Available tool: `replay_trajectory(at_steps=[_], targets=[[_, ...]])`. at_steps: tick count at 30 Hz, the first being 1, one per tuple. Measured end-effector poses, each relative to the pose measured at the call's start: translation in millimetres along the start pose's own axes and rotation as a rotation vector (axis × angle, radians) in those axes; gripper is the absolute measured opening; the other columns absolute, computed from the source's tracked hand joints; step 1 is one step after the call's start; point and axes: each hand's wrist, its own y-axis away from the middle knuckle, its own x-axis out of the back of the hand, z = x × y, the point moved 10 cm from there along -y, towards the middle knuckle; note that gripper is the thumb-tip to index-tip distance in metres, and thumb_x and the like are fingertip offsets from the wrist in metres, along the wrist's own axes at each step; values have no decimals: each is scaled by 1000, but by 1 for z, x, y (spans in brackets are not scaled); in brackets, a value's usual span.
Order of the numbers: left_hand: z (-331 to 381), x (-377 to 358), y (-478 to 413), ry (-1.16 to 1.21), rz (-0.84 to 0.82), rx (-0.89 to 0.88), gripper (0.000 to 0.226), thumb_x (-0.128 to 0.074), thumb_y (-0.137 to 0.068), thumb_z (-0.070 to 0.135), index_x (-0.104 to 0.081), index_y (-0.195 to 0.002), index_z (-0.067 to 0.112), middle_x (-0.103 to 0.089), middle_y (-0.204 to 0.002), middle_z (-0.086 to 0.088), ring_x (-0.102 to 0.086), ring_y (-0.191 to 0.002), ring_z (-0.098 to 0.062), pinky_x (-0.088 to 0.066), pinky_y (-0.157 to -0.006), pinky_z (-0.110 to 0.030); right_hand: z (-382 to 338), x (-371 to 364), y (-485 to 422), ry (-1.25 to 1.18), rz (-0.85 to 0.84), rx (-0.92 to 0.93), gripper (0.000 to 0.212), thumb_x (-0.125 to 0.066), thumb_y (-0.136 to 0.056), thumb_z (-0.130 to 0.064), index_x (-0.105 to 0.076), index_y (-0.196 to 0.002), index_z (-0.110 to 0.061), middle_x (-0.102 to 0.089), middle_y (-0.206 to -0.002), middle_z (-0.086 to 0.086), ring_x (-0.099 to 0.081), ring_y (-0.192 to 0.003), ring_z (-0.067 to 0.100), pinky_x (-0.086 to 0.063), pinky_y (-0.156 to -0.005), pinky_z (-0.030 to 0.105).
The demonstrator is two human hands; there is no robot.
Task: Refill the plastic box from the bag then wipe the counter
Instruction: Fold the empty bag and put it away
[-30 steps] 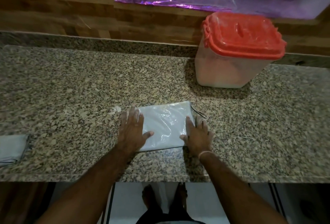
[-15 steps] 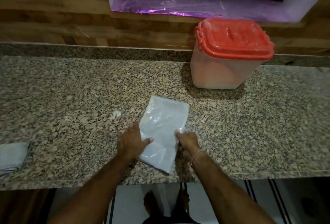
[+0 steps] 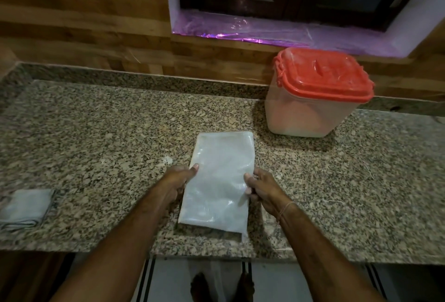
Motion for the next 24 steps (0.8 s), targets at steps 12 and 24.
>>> replay_trajectory(at_steps=[12, 24], targets=[[87, 8, 20, 136, 163, -267, 47, -74, -87, 50, -68, -95, 4, -69, -75, -8, -60, -52, -14, -50, -46, -22, -81, 5, -26, -65, 149, 116, 48, -63, -101, -41, -68, -109, 6, -71, -115, 21, -73, -104, 36, -63, -91, 54], [-51, 1, 39, -280, 399, -130, 38, -82, -80, 44, -62, -78, 11, -64, -74, 0, -57, -64, -15, -36, -51, -25, 50, 22, -1, 578, 303, 54, 39, -78, -86, -21, -50, -112, -15, -60, -110, 5, -63, -99, 25, -58, -84, 40]])
